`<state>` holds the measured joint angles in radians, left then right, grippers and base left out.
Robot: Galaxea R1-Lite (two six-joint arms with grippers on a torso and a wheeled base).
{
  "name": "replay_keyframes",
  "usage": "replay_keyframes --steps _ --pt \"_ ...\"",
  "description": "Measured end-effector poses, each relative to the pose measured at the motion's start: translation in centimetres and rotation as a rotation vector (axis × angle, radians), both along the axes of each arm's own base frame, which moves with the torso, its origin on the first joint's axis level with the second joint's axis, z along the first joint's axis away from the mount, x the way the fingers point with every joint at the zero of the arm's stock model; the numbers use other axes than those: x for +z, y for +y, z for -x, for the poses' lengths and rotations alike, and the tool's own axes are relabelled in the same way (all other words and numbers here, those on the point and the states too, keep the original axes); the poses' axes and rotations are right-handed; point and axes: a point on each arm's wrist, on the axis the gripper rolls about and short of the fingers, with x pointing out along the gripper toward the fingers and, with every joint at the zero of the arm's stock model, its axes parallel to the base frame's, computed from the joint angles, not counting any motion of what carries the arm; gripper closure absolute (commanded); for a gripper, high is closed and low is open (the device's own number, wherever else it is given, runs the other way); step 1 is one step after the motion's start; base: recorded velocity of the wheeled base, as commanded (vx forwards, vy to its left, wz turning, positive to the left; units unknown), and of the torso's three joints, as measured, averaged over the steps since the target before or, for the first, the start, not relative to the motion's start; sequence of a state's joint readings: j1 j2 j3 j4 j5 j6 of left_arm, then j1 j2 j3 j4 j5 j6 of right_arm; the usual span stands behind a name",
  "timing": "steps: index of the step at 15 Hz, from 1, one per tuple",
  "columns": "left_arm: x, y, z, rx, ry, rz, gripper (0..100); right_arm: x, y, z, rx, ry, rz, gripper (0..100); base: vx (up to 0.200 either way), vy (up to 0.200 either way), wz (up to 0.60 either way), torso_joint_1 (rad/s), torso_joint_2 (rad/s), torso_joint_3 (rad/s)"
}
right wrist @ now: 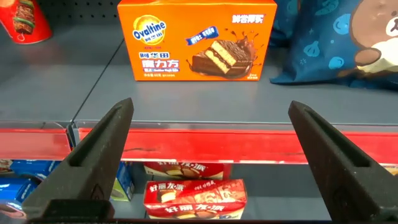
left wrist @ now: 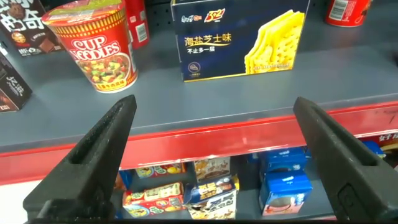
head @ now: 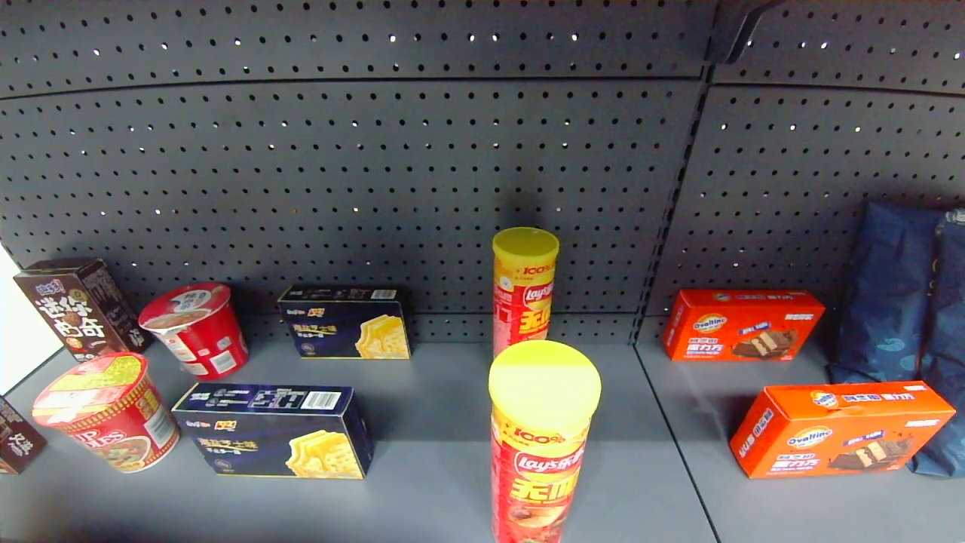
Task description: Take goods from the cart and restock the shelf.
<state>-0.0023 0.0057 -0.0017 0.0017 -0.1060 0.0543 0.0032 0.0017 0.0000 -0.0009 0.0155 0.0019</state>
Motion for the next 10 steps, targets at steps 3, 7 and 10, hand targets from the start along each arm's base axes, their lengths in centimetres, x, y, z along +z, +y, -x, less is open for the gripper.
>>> replay_keyframes --steps 3,7,10 --pt "0.0 0.0 0.0 0.0 0.0 -0.001 0 0.01 0.0 0.01 -0.001 -0.002 -0.001 0 0.0 0.0 0.0 0.0 0.0 0.0" --pt "0.01 0.0 0.0 0.0 -0.001 0.0 0 0.03 0.01 0.01 -0.002 -0.005 0.0 0 0.0 0.0 0.0 0.0 0.0 0.0" --pt "0.01 0.0 0.0 0.0 0.0 0.0 0 0.03 0.01 0.01 -0.001 -0.005 0.0 0 0.0 0.0 0.0 0.0 0.0 0.0"
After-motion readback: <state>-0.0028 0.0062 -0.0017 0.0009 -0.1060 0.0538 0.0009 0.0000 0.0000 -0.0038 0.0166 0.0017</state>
